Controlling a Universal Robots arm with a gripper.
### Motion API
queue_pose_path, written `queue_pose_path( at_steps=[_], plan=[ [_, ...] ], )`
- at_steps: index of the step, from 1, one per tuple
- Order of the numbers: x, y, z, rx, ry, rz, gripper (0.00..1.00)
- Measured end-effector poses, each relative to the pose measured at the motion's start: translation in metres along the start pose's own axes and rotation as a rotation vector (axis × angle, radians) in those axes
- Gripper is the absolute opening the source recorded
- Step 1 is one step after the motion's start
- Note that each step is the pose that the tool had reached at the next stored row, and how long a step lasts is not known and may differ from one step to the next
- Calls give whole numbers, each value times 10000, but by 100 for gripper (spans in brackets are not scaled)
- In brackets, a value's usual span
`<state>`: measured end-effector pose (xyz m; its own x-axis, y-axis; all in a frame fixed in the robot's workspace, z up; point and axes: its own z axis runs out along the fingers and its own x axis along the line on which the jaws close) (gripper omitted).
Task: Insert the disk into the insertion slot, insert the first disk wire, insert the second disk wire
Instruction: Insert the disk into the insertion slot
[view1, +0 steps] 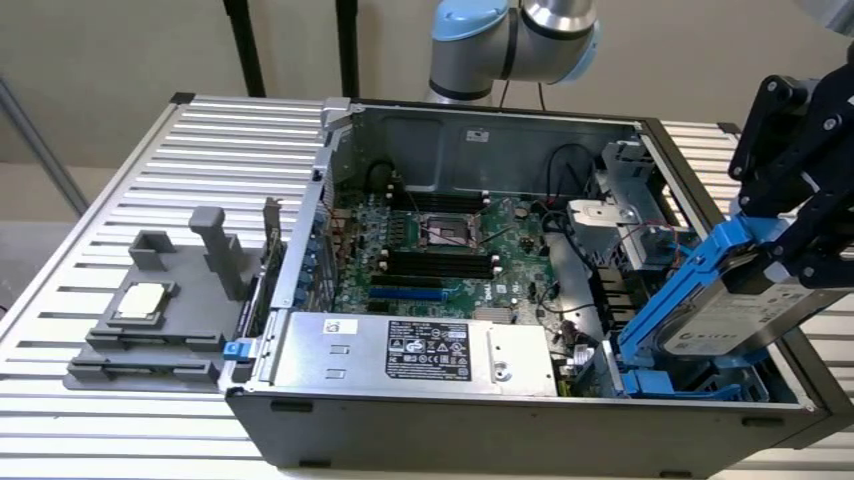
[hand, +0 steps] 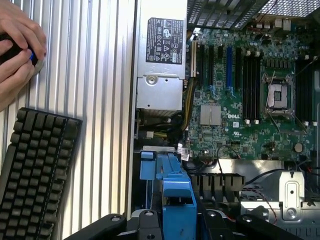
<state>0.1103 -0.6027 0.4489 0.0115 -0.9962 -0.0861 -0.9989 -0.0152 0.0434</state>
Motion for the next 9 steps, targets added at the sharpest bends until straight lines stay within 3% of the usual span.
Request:
queue_pose_path(
  at_steps=[4,9],
  plan=[
    [7,8,13,2,-5,-4,33],
    [23,15,41,73,-67,-20,33]
  ],
)
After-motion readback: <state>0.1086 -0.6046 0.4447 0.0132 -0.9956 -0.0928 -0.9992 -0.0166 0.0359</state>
